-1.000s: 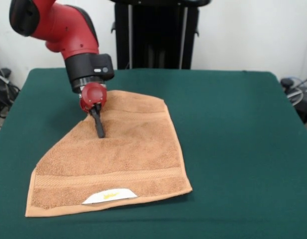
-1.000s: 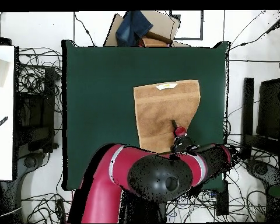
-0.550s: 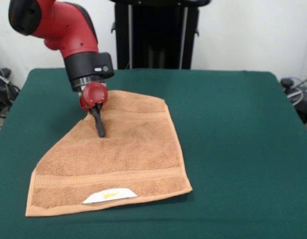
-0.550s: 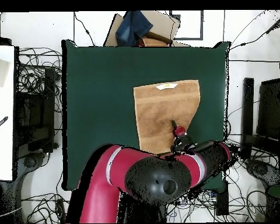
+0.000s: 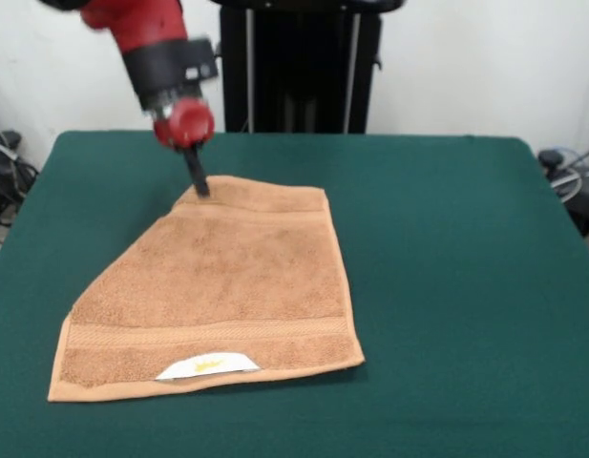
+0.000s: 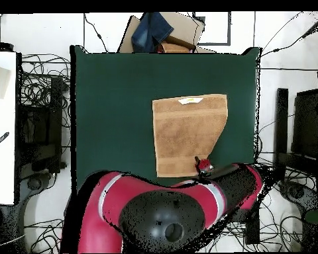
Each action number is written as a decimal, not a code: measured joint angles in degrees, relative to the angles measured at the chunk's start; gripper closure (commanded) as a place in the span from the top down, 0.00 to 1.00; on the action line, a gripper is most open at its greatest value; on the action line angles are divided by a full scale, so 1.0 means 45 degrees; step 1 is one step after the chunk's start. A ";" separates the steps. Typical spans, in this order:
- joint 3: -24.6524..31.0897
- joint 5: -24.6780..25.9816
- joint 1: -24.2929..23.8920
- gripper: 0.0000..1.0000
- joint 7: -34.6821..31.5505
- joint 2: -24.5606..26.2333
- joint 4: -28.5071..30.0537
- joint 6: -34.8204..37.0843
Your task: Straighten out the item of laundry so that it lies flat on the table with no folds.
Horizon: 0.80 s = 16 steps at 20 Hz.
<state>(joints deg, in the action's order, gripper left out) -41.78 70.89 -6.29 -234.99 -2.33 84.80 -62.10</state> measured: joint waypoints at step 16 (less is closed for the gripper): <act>-0.3031 1.0914 -0.4003 0.00 -0.0827 -0.0839 0.0293 -0.7479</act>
<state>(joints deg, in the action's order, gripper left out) -55.42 120.00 -24.30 -238.71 -6.10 86.12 -95.76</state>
